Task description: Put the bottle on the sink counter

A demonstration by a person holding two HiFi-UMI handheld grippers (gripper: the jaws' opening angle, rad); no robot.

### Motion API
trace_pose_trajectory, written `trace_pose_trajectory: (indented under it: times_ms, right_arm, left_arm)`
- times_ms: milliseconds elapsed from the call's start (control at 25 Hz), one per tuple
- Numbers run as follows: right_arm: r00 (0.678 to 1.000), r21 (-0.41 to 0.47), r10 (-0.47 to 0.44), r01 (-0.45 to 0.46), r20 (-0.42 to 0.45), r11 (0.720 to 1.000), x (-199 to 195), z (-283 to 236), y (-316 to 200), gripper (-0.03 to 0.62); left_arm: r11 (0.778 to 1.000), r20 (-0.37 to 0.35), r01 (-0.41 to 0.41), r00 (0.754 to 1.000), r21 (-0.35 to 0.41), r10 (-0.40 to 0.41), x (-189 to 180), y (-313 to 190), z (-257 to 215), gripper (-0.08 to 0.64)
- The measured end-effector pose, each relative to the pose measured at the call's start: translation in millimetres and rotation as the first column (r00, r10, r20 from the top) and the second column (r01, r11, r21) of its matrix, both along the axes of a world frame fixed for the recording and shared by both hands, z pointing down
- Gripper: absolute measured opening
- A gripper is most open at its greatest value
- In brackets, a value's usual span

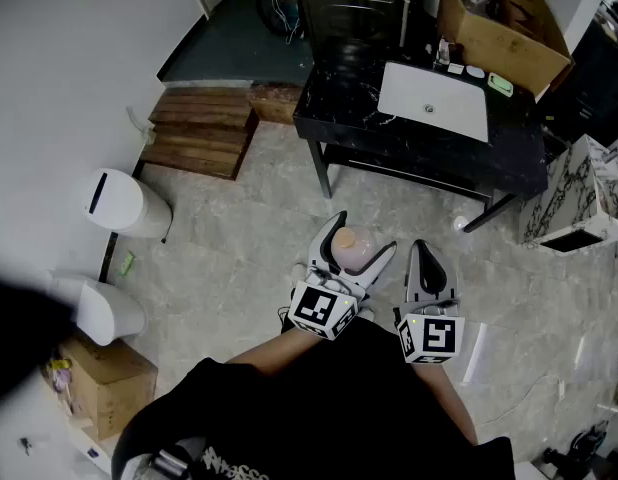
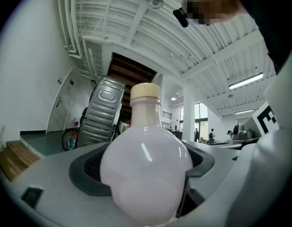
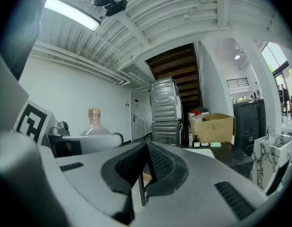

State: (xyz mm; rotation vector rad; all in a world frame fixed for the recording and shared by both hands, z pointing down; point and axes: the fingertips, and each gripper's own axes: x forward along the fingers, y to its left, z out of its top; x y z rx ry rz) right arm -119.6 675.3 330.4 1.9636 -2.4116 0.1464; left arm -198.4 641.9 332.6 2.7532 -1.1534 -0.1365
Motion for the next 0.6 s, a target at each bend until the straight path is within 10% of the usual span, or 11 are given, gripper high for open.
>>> trace_pose_trajectory:
  times_ms: [600]
  right_arm:
    - [0.993, -0.017, 0.074, -0.073, 0.096, 0.997, 49, 27, -28, 0.040]
  left_arm:
    - [0.998, 0.034, 0.060, 0.998, -0.019, -0.060, -15, -56, 19, 0.405]
